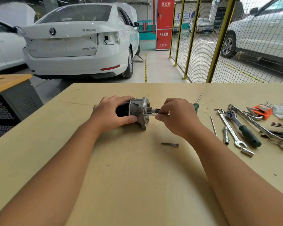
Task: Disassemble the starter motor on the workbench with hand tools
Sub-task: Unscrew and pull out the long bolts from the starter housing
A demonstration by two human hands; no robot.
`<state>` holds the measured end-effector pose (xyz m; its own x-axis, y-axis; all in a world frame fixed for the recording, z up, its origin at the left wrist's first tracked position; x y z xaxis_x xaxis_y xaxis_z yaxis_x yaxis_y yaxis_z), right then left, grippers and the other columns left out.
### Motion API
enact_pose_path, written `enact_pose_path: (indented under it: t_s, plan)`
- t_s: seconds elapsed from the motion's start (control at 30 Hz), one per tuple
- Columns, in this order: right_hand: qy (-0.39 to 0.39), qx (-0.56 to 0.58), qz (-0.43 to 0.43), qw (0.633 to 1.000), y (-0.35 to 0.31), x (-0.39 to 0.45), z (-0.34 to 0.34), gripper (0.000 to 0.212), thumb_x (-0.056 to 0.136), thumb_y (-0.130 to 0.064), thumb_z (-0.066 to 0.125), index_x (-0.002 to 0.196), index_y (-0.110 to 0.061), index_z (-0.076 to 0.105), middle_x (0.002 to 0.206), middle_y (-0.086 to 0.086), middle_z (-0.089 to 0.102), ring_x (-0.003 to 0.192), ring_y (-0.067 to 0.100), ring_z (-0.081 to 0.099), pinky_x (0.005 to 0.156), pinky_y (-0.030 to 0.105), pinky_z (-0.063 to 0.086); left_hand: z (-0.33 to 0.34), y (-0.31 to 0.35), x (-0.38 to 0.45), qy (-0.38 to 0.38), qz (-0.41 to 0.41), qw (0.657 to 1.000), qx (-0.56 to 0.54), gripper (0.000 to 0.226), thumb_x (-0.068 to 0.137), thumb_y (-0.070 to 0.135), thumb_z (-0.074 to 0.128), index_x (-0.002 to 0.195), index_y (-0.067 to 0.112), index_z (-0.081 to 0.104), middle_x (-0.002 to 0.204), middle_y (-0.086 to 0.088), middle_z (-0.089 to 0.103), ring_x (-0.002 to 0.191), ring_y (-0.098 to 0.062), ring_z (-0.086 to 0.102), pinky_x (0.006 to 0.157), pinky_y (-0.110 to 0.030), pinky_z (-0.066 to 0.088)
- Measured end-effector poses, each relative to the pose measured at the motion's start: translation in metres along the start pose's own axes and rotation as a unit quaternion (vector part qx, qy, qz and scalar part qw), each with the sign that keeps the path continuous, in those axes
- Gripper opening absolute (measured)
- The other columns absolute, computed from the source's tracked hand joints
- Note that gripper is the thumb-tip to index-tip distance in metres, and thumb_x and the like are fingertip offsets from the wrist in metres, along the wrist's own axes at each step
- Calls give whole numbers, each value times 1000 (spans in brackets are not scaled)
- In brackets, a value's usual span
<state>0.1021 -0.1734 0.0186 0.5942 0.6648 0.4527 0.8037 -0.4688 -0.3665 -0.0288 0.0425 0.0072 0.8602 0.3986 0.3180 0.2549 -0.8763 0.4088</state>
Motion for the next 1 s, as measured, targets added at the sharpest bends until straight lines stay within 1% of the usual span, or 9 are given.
enact_pose_path:
  t_s: [0.23,0.37,0.47,0.57,0.63,0.7,0.77,0.87,1.0]
  plan:
    - [17,12,-2,1000,-6,-1,-3,8,78,-31,84,82,-28,77,82,-15,58,91,18,59,86,46,48,0,0,-1,0,1,1000,1,90,56,92,58,140,66,39,131,24,57,127,-17,45,107,-52,42]
    - [-2,72,-10,997,-3,-1,-1,13,76,-21,86,82,-22,75,81,-12,59,79,17,60,75,40,53,0,1,-1,1,-2,1000,2,89,57,92,56,141,65,39,130,24,57,127,-16,44,107,-52,41]
    - [-29,68,-14,997,4,0,0,11,86,-31,77,83,-21,73,81,-7,59,77,12,55,65,30,44,0,0,-1,4,-2,1000,-3,84,61,92,54,139,66,38,129,23,58,127,-16,44,107,-53,41]
    - [-59,50,-6,997,9,3,-1,24,96,-31,65,87,-12,75,81,-2,54,74,10,46,59,18,30,1,0,-1,3,-2,1000,-7,82,63,92,53,139,66,38,129,24,58,127,-16,44,107,-53,41]
    - [-71,38,-6,997,9,4,-2,21,97,-27,63,93,-11,77,84,-2,52,77,13,48,62,22,34,1,0,0,3,-2,1000,-8,82,63,92,52,139,66,40,129,23,58,127,-16,44,107,-54,41]
    - [-66,17,-8,998,7,4,-3,18,96,-27,66,95,-14,78,87,-5,52,81,18,54,72,34,46,0,0,0,2,-3,1000,-7,82,63,92,52,140,65,40,129,23,58,127,-16,44,107,-54,41]
    - [-46,-12,1,999,3,3,-4,14,93,-32,69,92,-21,77,89,-9,54,84,20,56,79,42,50,0,0,0,1,-4,1000,-6,82,63,92,52,140,65,40,130,23,58,127,-16,44,107,-54,41]
    - [-21,-33,9,999,-2,2,-7,10,89,-36,73,88,-27,75,90,-13,54,83,18,56,81,45,49,0,0,0,0,-5,1000,-4,82,63,92,52,140,66,40,131,23,58,127,-16,44,107,-54,41]
    - [-7,-5,6,1000,-3,1,-8,10,85,-32,78,87,-22,77,90,-12,56,82,18,57,79,45,51,0,1,0,0,-7,1000,-2,82,63,92,52,139,65,40,131,23,58,128,-17,44,107,-53,41]
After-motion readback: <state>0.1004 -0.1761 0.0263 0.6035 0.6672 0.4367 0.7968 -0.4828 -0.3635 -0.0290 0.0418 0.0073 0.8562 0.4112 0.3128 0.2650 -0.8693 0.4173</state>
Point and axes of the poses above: each hand's wrist, its own x-axis towards the middle knuckle, its own z-axis out of the palm, y = z × x, the point moved 1 cm from there along x, towards the middle knuckle
